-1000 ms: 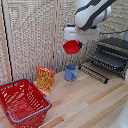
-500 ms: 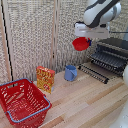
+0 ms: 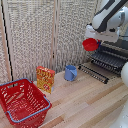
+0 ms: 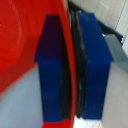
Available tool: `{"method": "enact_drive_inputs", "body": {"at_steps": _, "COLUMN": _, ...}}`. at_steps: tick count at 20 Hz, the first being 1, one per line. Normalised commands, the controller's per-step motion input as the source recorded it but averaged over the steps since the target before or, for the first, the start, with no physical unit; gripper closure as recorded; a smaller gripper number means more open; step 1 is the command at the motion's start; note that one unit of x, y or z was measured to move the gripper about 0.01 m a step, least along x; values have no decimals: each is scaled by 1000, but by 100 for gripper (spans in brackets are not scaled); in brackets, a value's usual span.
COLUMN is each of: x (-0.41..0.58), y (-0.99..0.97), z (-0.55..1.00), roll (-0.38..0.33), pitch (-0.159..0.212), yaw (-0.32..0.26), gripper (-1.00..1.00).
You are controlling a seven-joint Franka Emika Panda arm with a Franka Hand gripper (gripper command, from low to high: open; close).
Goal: Extend the gripper towards the oven tray handle. Grasp the handle and carefully pull the tray out of the oven. Move the gripper above the red bowl. Grab the red bowl gently. Lift the bowl and place it onto the oven tray.
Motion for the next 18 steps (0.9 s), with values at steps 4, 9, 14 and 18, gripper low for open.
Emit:
{"method": "enact_drive_inputs", "body": {"at_steps": 4, "x": -58, "y": -691, "z": 5, "roll": 17, "pitch": 0, "yaw": -177, "gripper": 100}}
{"method": "enact_drive_inputs", "body": {"at_steps": 9, "x": 25, "y": -801, "z": -67, "roll": 18, "pitch": 0, "yaw": -125, "gripper": 100}}
{"method": "enact_drive_inputs", "body": {"at_steps": 14, "x": 99, "y": -616, "z": -163, "roll": 3, "pitch": 0, "yaw": -58, "gripper": 100}}
{"method": "enact_drive_inputs", "body": {"at_steps": 18, "x": 138, "y": -247, "z": -112, "roll": 0, "pitch": 0, "yaw": -8, "gripper": 100}}
